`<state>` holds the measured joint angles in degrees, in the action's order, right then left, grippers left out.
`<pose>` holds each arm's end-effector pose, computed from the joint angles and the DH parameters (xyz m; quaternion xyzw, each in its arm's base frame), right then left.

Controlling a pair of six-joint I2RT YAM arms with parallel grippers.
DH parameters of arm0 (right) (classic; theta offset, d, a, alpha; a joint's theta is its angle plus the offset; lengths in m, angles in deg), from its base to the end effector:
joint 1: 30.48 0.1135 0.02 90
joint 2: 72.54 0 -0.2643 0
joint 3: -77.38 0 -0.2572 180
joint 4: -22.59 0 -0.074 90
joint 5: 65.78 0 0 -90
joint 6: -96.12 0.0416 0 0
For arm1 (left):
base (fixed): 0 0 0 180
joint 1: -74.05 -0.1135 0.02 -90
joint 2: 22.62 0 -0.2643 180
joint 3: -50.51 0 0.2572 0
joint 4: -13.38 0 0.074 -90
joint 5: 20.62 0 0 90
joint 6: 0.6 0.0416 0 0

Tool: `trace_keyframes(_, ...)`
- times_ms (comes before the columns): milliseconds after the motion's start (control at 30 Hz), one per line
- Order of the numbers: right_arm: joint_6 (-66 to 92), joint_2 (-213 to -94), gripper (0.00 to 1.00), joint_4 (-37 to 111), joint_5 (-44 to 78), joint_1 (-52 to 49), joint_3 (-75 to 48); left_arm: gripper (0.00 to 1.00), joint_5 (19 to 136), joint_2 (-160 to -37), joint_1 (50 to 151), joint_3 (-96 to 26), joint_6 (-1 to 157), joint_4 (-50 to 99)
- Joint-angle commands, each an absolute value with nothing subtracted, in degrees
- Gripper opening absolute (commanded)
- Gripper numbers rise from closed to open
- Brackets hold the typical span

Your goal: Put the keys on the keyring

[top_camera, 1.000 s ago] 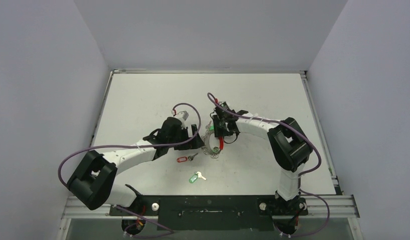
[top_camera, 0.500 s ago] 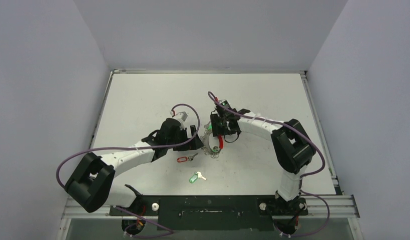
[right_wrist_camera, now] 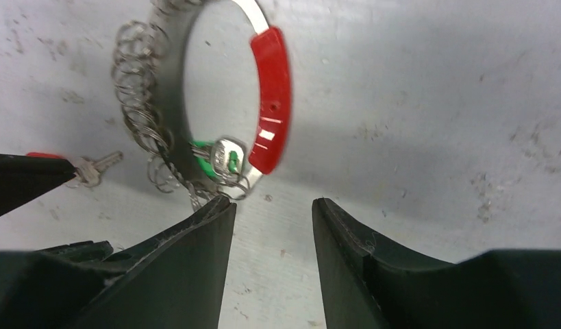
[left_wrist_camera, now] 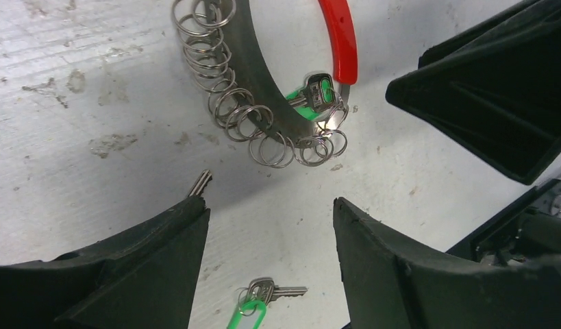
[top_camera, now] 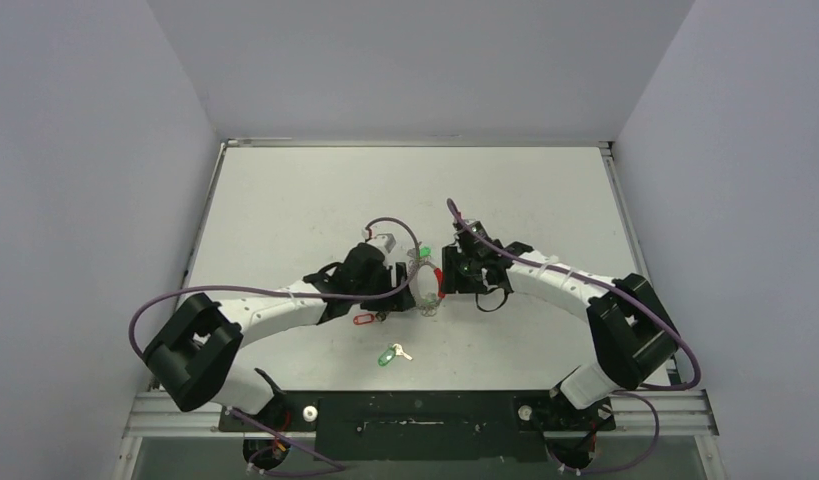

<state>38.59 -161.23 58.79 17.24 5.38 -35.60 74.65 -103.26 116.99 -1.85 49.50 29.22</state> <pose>0.2518 0.1882 0.1851 -0.0452 0.9582 0.2035 0.1957 0.2070 -0.1979 0.1721 0.0423 0.9191 -0.2893 0.2640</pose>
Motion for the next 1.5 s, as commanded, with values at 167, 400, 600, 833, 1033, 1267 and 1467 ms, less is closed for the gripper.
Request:
trace_keyframes(167,44.8,-157.49,0.46,53.43,12.51,0.64,-43.34,0.55,56.86,-114.09,128.0,-20.29,51.73,47.64)
trace_keyframes(400,44.64,-155.82,0.45,53.49,13.18,-0.74,-46.76,0.43,50.17,-122.65,133.82,-31.05,55.42,55.12)
trace_keyframes(600,44.18,-154.26,0.46,54.59,14.15,-1.27,-49.39,0.31,44.3,-130.71,136.35,-39.76,56.24,61.93)
trace_keyframes(833,43.03,-153.31,0.46,55.58,15.06,-1.89,-50.79,0.23,43.01,-135.16,136.72,-44.53,56.44,64.4)
trace_keyframes(1033,42.61,-154.24,0.47,55.46,14.84,-2.05,-50.77,0.19,42.49,-135.82,136.79,-44.15,55.6,64.75)
trace_keyframes(1267,42.42,-155.42,0.47,55.15,14.55,-2.09,-50.64,0.19,42.49,-136.08,136.81,-43.68,55.21,64.74)
trace_keyframes(1467,42.43,-155.67,0.48,54.98,14.55,-2.09,-50.56,0.14,42.28,-135.15,136.81,-42.61,55.03,64.76)
